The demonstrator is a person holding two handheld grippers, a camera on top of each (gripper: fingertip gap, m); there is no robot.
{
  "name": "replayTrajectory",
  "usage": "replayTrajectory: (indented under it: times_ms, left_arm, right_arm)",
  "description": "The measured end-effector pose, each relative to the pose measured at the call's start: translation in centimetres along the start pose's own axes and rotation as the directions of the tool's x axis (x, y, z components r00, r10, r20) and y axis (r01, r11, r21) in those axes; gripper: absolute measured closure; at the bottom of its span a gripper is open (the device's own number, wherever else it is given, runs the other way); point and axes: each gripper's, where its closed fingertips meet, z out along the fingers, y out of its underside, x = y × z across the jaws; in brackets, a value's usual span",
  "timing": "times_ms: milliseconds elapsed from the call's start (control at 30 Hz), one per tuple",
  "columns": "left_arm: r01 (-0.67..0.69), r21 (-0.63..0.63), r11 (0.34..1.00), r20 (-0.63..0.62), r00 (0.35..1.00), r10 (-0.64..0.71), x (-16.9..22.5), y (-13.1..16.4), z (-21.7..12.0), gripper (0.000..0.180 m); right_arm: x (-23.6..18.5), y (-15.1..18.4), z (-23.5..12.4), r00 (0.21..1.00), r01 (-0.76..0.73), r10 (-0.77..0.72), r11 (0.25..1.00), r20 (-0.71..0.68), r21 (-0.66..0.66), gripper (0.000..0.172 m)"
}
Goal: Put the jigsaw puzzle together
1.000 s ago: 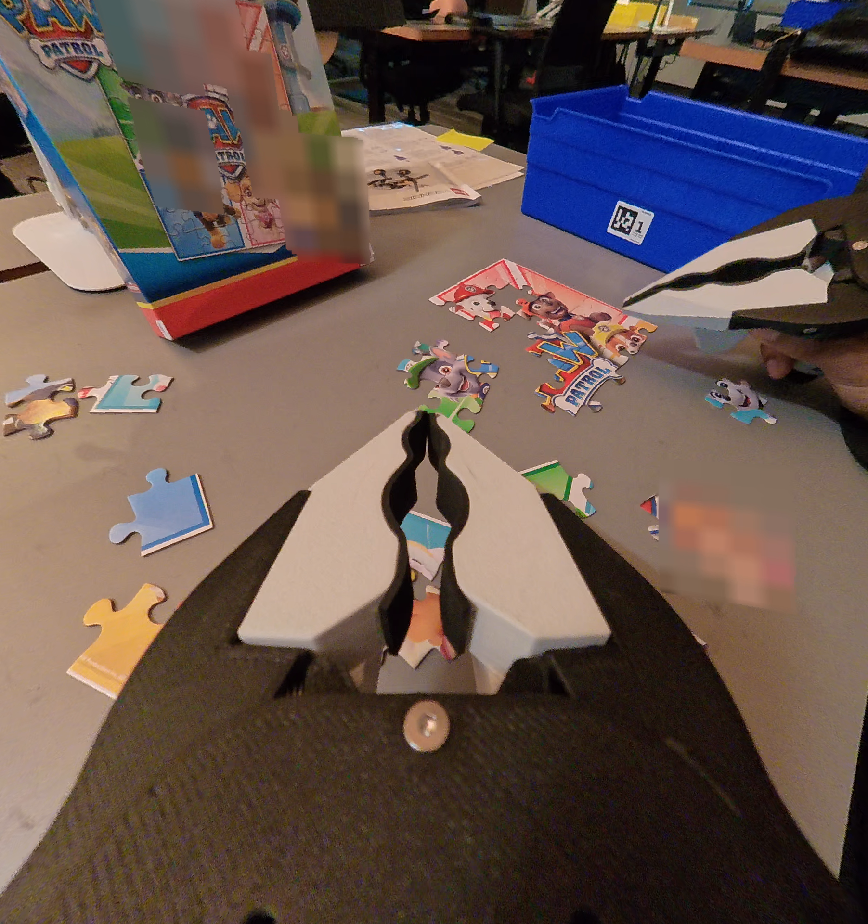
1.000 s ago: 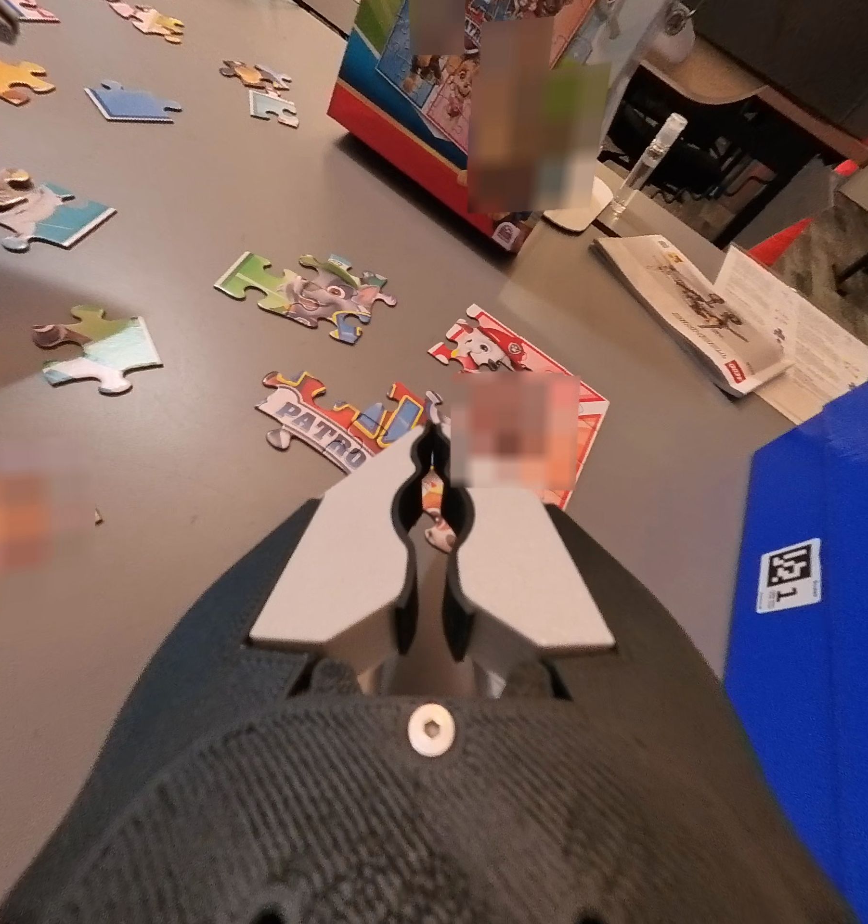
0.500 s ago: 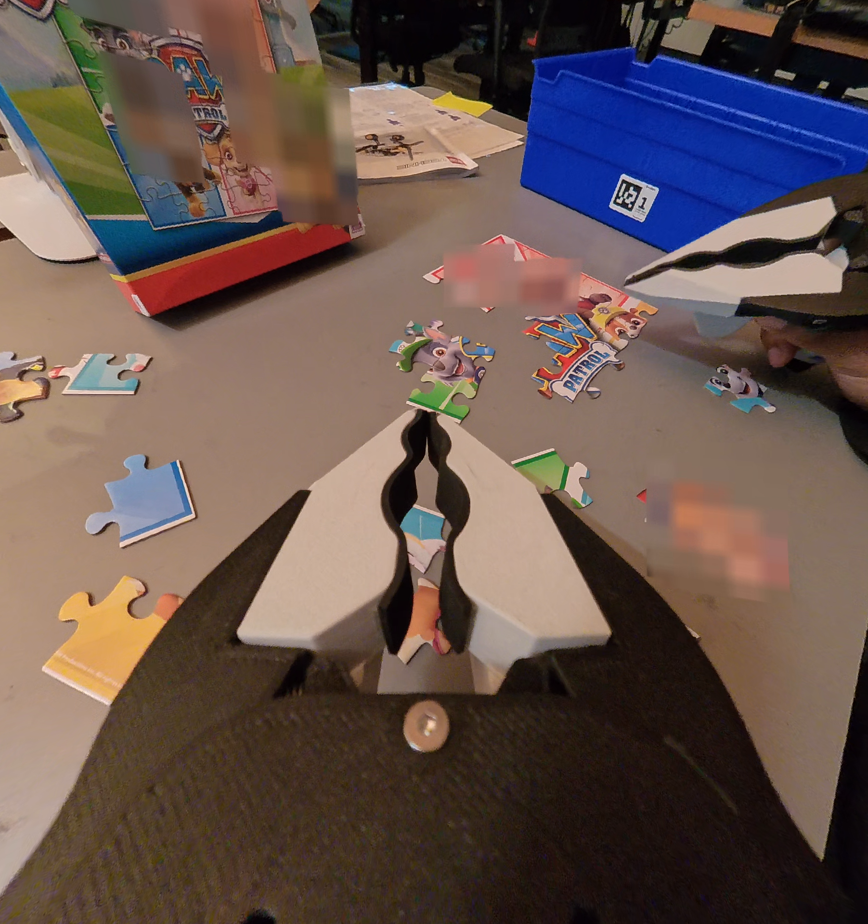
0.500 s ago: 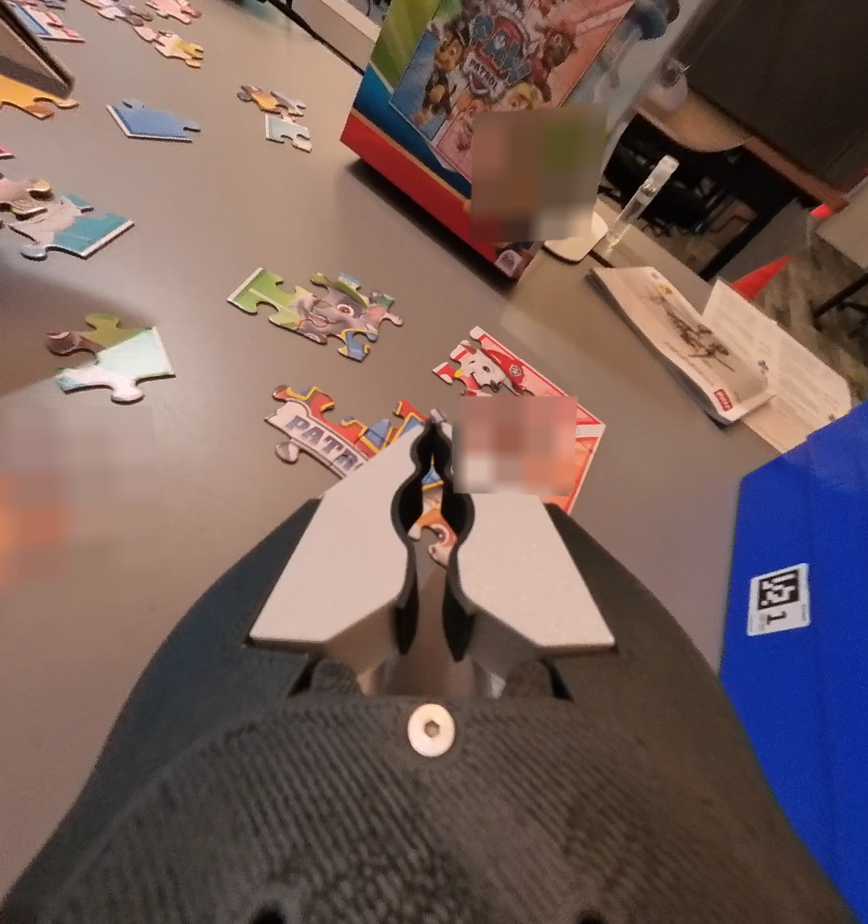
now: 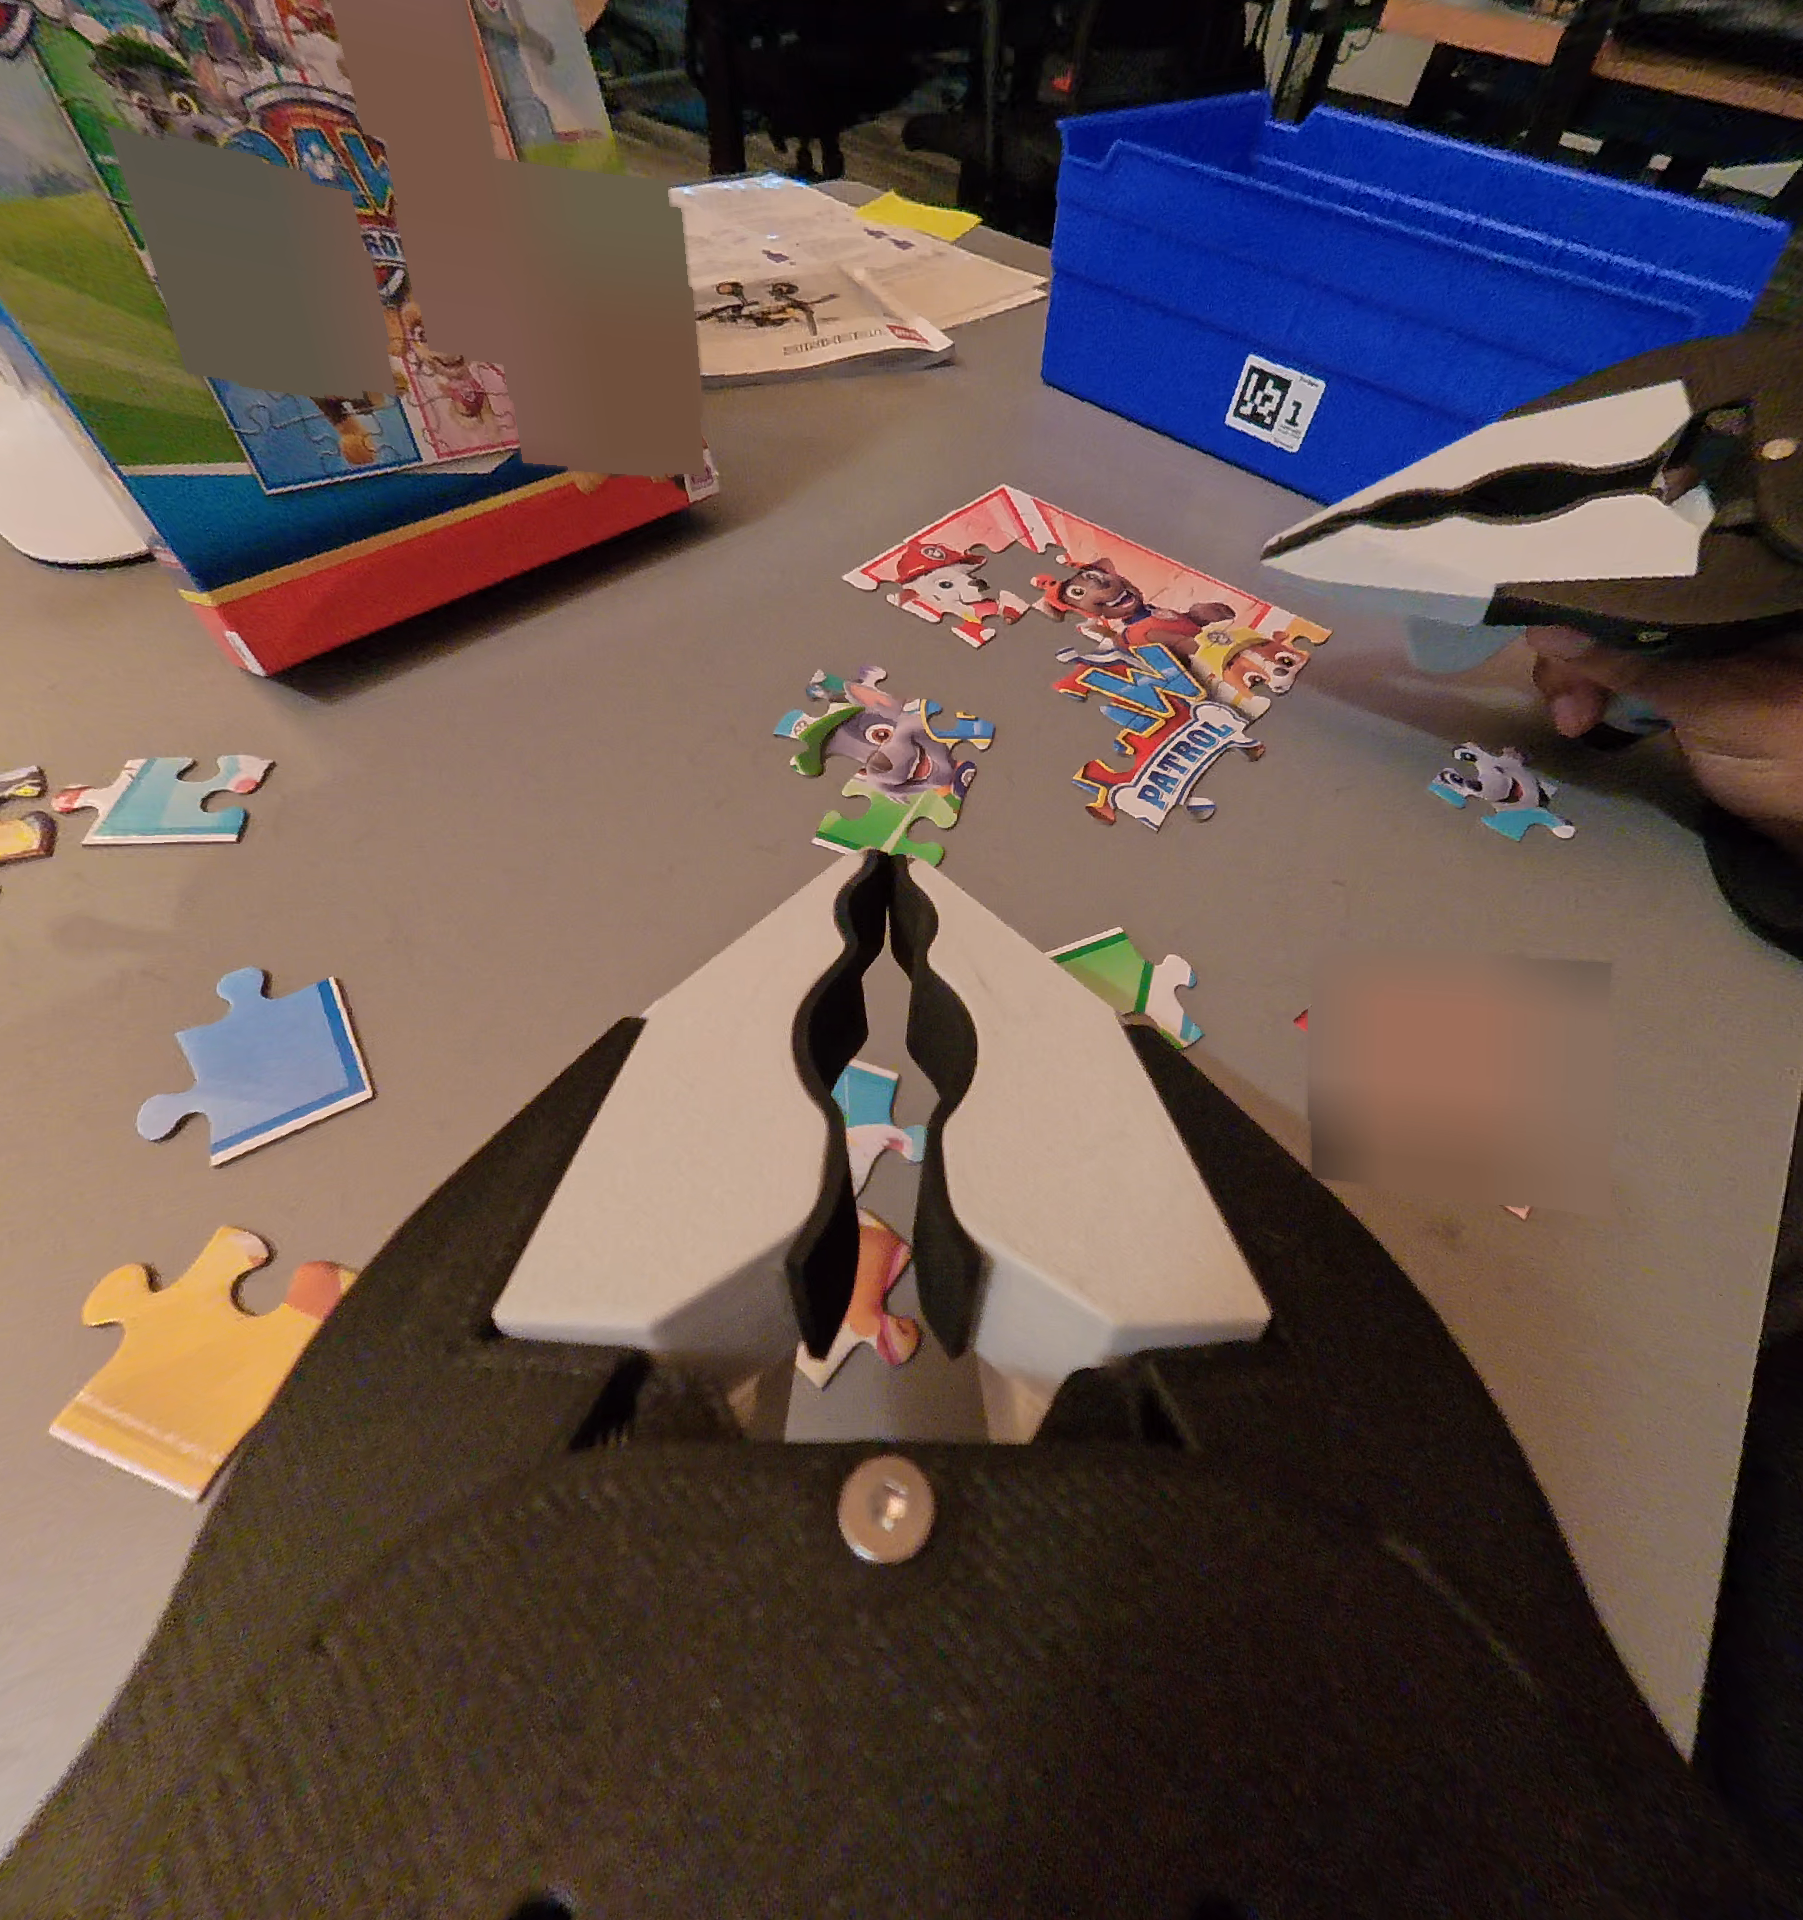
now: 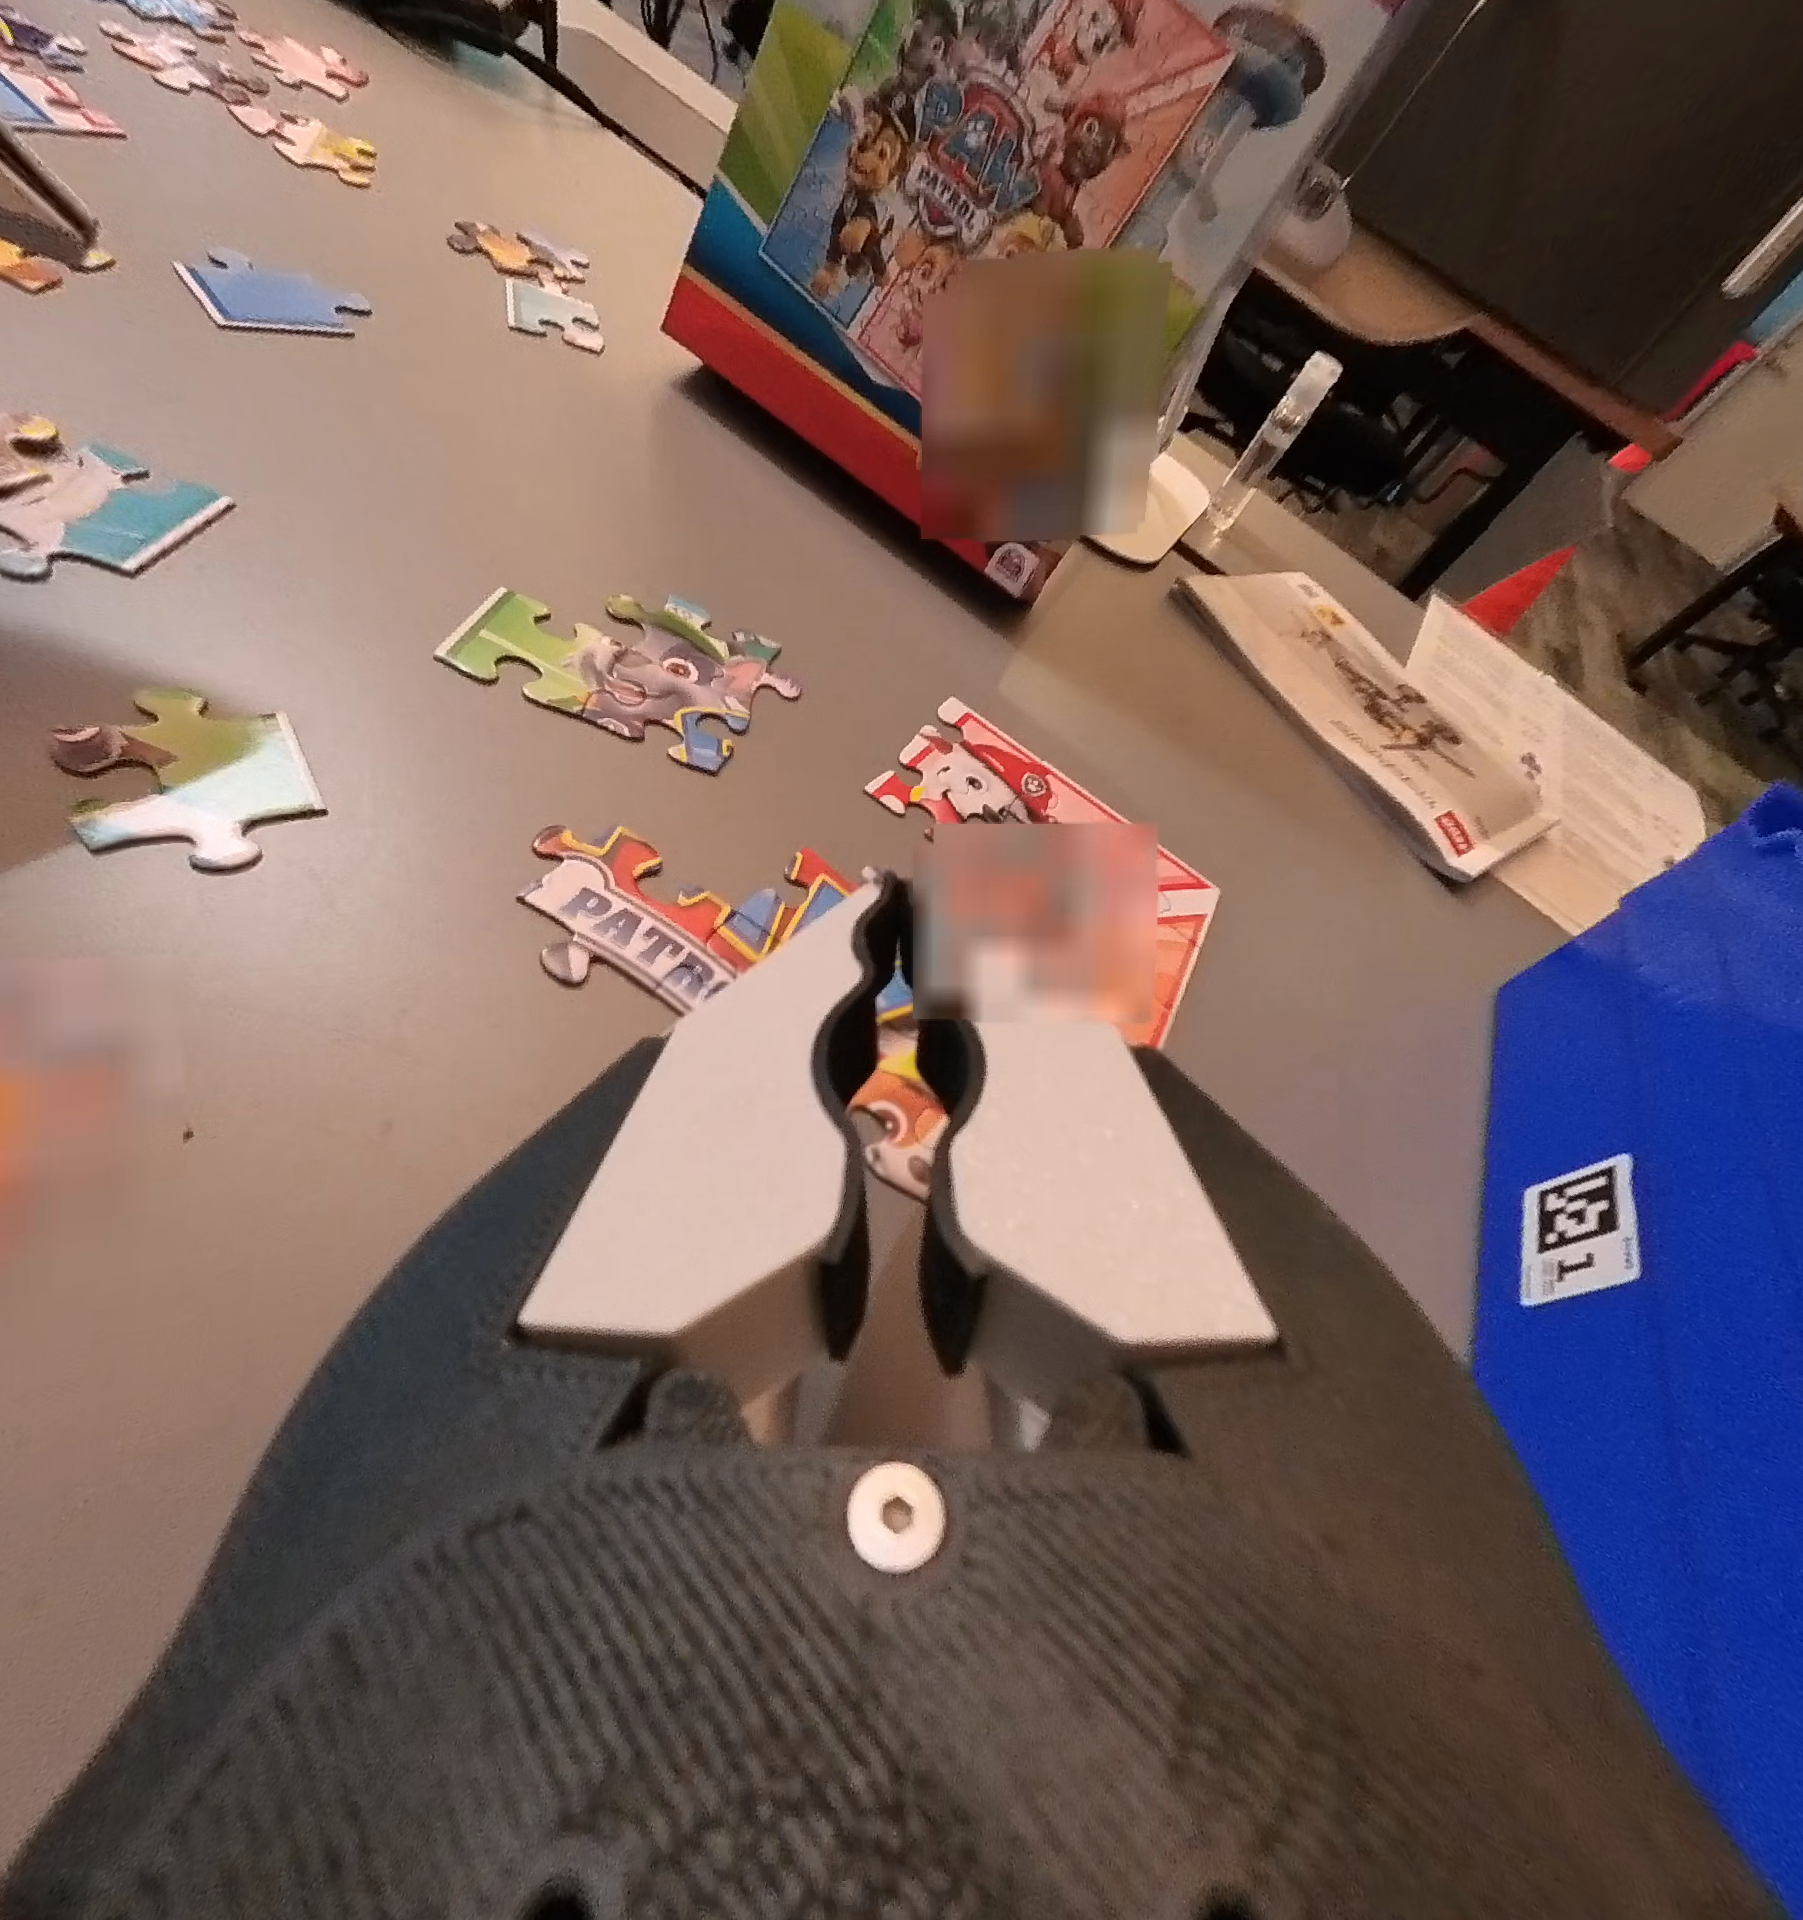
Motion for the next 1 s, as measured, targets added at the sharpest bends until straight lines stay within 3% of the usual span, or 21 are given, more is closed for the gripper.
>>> replayTrajectory:
  times_ms: [267, 500, 1000]
  left_arm:
    - [0.024, 0.064, 0.998, 0.018, 1.000, -0.025, -1.0, -0.7, -0.7, 0.180]
    - [0.062, 0.119, 0.991, -0.005, 0.998, -0.062, -1.2, -1.3, -1.3, 0.180]
    - [0.069, 0.149, 0.986, -0.020, 0.998, -0.067, -1.2, -1.6, -1.6, 0.180]
  right_arm:
    - [0.6, -1.2, -0.6, 0.995, 0.087, -0.080, 0.991, -0.067, 0.102, 0.172]
    - [1.1, -2.0, -1.2, 0.995, 0.070, -0.058, 0.984, -0.080, 0.165, 0.172]
    - [0.9, -2.2, -1.4, 0.996, 0.074, -0.062, 0.979, -0.070, 0.188, 0.172]
